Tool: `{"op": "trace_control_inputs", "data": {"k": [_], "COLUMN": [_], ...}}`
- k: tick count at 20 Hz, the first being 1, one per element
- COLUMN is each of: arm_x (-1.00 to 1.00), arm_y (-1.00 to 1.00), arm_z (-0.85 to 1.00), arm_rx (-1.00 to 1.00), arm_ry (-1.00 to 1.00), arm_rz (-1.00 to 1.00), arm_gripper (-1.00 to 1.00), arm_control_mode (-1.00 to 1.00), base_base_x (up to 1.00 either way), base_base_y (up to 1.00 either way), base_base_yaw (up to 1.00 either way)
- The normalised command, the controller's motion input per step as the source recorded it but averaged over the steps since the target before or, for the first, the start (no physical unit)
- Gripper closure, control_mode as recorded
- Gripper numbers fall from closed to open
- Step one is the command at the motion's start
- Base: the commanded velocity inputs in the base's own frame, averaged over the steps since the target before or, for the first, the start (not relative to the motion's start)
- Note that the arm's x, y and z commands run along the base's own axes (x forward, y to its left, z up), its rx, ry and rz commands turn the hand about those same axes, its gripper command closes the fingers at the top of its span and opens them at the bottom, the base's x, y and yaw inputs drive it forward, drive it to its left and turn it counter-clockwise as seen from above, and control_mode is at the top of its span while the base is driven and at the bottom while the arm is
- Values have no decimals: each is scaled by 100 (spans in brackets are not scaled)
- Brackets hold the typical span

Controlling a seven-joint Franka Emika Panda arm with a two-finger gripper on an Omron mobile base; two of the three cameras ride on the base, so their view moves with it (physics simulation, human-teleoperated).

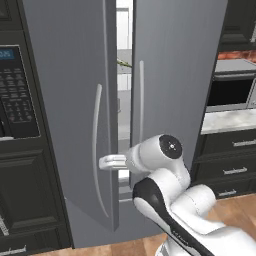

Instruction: Gather the lemon wedge and tomato from the fridge and place them on a tray on the dining counter. Then gather the fishs from the fridge and place them on the other tray.

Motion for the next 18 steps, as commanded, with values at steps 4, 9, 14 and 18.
{"op": "trace_control_inputs", "data": {"k": [4,9,14,18], "arm_x": [-35,15,14,43], "arm_y": [-87,-73,-46,-5], "arm_z": [52,64,43,11], "arm_rx": [1,1,3,9], "arm_ry": [6,8,10,16], "arm_rz": [-1,-5,-3,-3], "arm_gripper": [-100,-100,-100,-100], "arm_control_mode": [-100,-100,-100,-100], "base_base_x": [0,0,0,0], "base_base_y": [0,0,0,0], "base_base_yaw": [0,0,0,0]}}
